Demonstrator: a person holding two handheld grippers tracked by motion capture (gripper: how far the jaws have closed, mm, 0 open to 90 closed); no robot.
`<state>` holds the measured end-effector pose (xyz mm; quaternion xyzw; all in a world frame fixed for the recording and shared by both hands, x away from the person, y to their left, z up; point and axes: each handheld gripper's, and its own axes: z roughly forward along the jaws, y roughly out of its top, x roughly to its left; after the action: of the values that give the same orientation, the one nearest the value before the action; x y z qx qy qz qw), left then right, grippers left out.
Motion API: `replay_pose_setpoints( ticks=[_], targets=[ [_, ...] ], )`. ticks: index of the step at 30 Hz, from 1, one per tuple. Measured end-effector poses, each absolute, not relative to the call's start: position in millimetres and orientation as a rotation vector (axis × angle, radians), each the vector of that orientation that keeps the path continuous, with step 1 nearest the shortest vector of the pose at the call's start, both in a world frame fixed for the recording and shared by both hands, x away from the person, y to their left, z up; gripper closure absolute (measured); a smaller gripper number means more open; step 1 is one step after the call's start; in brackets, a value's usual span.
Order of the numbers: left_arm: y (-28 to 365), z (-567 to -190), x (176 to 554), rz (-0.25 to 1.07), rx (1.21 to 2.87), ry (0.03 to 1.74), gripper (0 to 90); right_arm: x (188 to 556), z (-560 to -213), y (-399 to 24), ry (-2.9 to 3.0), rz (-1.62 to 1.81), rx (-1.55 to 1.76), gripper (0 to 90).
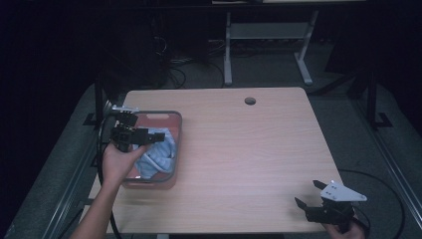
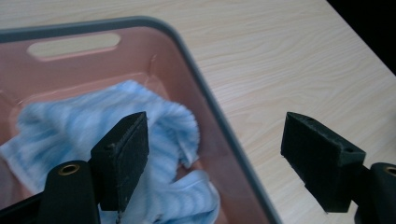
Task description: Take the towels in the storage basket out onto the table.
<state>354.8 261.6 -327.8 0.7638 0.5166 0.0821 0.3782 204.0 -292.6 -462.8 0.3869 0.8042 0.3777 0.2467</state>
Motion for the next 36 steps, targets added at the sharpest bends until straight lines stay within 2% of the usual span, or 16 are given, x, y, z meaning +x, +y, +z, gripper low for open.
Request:
replay_pose_setpoints(
  ticks=[12,25,32,36],
  targets=[
    [282.7,-343.3,356.3,0.262,1.920,1.425,22.5,203.9,-462.8,-291.5,2.197,1.026,1.061,15.1],
    [283.0,-361.2,363.2,0.268,1.918,1.503,25.9,203.0,-462.6,-292.1,2.197,1.027,1.050,15.2],
    [275.9,-375.9,369.0,0.260,1.961,1.546,31.2,203.1,-462.7,-292.5,2.198,1.032,1.051,15.2],
    [271.7,-380.6,370.9,0.249,2.011,1.545,43.8,202.8,-462.8,-292.4,2.198,1.032,1.052,15.1]
  ],
)
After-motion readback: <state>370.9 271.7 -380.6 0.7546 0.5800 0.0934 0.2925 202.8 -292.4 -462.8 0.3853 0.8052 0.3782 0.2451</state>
